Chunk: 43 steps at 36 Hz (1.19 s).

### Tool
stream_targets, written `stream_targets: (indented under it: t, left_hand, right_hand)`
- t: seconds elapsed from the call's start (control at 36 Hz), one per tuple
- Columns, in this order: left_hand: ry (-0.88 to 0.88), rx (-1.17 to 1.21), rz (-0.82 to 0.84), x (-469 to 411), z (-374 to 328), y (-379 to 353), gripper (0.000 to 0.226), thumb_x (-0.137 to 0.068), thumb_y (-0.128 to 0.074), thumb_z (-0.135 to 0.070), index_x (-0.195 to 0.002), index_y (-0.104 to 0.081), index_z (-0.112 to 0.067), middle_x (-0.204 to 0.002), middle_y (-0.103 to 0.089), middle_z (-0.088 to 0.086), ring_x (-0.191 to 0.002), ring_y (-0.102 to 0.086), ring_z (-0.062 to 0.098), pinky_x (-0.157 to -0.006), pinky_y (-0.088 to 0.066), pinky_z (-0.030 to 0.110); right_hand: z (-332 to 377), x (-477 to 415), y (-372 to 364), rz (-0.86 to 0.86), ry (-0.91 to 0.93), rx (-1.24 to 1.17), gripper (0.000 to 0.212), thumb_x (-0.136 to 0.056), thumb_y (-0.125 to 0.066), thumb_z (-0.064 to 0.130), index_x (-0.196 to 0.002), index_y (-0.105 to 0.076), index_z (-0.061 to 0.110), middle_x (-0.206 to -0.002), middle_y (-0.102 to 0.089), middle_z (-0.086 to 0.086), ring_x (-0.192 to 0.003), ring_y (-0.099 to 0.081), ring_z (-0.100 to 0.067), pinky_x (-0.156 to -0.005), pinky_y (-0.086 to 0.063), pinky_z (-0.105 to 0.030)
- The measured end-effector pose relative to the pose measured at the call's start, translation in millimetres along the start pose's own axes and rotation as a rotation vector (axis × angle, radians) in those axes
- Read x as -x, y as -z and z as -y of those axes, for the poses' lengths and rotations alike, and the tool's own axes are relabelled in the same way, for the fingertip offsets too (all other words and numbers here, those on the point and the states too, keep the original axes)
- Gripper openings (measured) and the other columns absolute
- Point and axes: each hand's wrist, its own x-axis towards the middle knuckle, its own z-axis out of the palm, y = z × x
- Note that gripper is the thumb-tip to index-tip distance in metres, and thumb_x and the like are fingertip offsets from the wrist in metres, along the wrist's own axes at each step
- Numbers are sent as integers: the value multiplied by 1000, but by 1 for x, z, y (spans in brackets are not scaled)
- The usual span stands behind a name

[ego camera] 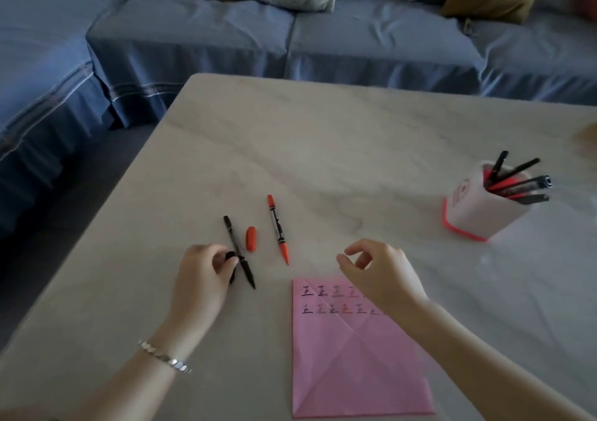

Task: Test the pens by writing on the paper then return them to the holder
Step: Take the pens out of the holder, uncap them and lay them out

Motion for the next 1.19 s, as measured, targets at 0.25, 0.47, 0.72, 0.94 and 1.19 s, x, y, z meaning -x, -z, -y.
stream_targets:
  t: [0.25,0.47,0.72,0.94,1.19]
  left_hand:
    - [-308,77,22,13,-72,2,17,-82,-61,-2,-97,-62,-10,-74,-52,-1,-69,-51,21,-65,-39,26]
    - [-254,322,415,20,-132,-23,20,-89,-53,-15,-80,-60,-32,-66,-62,-5,-62,-57,7,-58,-43,15]
    - [-194,362,524,20,-142,-26,18,-89,-52,-14,-81,-61,-27,-72,-60,-8,-70,-57,5,-68,-44,19]
    - [-323,199,508,23,-155,-29,17,-92,-47,-20,-86,-57,-34,-75,-62,-7,-69,-57,2,-62,-43,12]
    - [-370,196,537,33,-172,-36,17,-92,-46,-21,-91,-59,-31,-80,-59,-10,-71,-54,3,-61,-42,9]
  right_hand:
    - [-48,-5,91,-288,-3,57,16,-81,-62,29,-92,-69,18,-68,-59,9,-67,-57,-17,-64,-46,-26]
    - [-75,-29,162,-646,-106,155,29,-82,-60,27,-110,-60,17,-105,-61,-9,-88,-60,-29,-72,-50,-36]
    - [-101,-48,166,-462,-339,186,18,-83,-55,18,-95,-62,8,-85,-63,-14,-73,-56,-34,-57,-41,-30]
    - [-91,-23,177,-741,-31,64,14,-88,-56,25,-90,-63,14,-86,-66,-11,-79,-57,-30,-66,-48,-36]
    - [-102,-20,176,-648,-58,-74,9,-87,-58,26,-88,-63,20,-73,-62,-1,-66,-53,-20,-61,-44,-29]
